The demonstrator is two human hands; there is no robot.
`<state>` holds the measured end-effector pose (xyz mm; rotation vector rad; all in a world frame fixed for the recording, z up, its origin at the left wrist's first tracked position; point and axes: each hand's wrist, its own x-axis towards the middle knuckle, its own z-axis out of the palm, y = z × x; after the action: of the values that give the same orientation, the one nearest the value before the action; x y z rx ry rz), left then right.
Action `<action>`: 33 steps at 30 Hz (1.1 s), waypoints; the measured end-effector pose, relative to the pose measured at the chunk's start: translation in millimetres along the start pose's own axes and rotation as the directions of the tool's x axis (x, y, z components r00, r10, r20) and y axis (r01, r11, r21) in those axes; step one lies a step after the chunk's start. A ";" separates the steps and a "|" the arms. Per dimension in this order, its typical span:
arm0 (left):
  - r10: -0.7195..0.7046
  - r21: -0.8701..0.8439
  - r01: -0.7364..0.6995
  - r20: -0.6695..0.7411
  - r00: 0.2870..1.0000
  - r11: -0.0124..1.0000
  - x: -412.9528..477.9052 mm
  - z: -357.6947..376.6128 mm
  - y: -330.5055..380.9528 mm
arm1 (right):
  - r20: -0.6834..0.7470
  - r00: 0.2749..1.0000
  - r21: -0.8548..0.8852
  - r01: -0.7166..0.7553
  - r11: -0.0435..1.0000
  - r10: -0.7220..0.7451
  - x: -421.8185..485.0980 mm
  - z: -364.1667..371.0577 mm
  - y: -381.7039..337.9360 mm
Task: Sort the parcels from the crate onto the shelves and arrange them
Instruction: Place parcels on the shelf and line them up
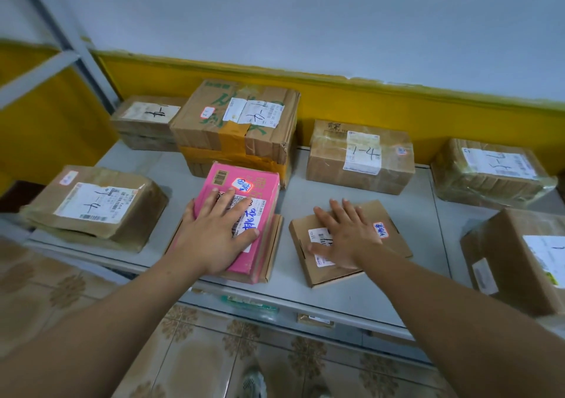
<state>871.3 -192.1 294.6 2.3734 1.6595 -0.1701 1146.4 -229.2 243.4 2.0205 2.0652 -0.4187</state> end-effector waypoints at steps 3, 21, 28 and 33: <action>0.000 0.010 0.000 -0.001 1.000 1.000 0.6 1.0 -1.0 | -0.014 0.994 0.069 -0.109 0.992 0.110 0.9 5.9 -6.5; -0.031 -0.372 -0.003 -0.084 0.996 0.928 -0.1 -17.7 -20.1 | -0.014 0.926 0.333 -0.352 0.875 0.378 -29.9 -0.1 -34.9; -0.220 -0.812 0.276 0.186 0.958 0.514 -21.7 -13.8 -51.6 | 0.013 0.966 0.793 -0.166 0.586 0.257 -27.6 -36.7 -109.0; -0.065 -0.900 0.176 0.163 0.984 0.398 -31.8 -11.3 -43.0 | 0.058 0.956 0.949 -0.143 0.282 0.288 -31.0 -39.9 -146.7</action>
<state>819.5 -204.0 307.3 1.3368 1.3123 0.4945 1002.4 -246.0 298.6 2.9189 1.5959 -1.8977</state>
